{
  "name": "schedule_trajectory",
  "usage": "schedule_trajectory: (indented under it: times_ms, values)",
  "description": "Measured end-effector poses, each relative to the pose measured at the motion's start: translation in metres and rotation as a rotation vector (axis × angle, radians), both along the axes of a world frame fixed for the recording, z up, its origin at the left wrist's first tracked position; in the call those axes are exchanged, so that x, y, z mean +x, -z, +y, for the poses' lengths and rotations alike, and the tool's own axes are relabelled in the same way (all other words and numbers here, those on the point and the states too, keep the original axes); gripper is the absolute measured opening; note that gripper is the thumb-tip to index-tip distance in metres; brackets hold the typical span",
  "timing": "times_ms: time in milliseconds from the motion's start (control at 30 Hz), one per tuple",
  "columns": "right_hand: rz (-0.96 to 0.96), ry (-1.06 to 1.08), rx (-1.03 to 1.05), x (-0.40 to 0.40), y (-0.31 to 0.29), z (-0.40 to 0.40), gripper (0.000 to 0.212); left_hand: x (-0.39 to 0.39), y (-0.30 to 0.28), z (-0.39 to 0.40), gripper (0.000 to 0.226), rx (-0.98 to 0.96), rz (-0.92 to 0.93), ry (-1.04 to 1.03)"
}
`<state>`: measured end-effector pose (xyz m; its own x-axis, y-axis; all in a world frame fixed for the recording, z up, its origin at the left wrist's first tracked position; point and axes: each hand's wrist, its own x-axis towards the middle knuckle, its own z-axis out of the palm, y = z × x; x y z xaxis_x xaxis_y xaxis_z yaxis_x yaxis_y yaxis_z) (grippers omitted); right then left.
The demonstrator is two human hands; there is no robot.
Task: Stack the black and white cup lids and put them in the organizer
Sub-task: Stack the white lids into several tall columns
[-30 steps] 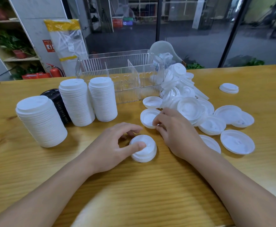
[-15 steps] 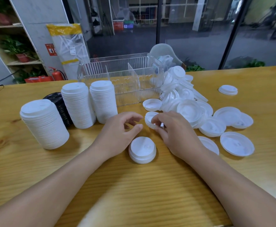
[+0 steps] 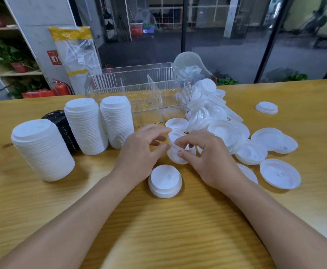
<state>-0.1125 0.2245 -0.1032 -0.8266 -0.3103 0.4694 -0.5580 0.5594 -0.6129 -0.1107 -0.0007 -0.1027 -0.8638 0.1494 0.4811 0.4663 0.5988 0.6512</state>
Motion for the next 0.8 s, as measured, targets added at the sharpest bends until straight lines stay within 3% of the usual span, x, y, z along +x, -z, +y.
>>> schedule_trajectory:
  times_ms: [200,333,433,533,667,800]
  values:
    - [-0.054,-0.072,-0.115,0.000,-0.005,0.005,0.026,0.003,-0.006,-0.010,0.028,0.082,0.051,-0.009]
    - [-0.092,-0.092,-0.249,0.001,-0.011,0.007,0.038,0.008,-0.011,-0.014,0.010,0.230,-0.051,-0.036]
    - [-0.179,-0.126,-0.411,-0.001,-0.012,0.007,0.038,0.009,-0.013,-0.013,0.009,0.359,-0.166,0.031]
    - [-0.286,-0.128,-0.547,-0.002,-0.015,0.009,0.035,0.012,-0.015,-0.015,0.023,0.416,-0.266,0.085]
    - [-0.377,-0.102,-0.587,-0.003,-0.015,0.012,0.024,0.019,-0.015,-0.017,0.050,0.177,-0.255,0.150]
    - [-0.493,-0.086,-0.656,-0.001,-0.014,0.009,0.019,0.026,-0.014,-0.009,0.078,0.001,-0.132,0.086]
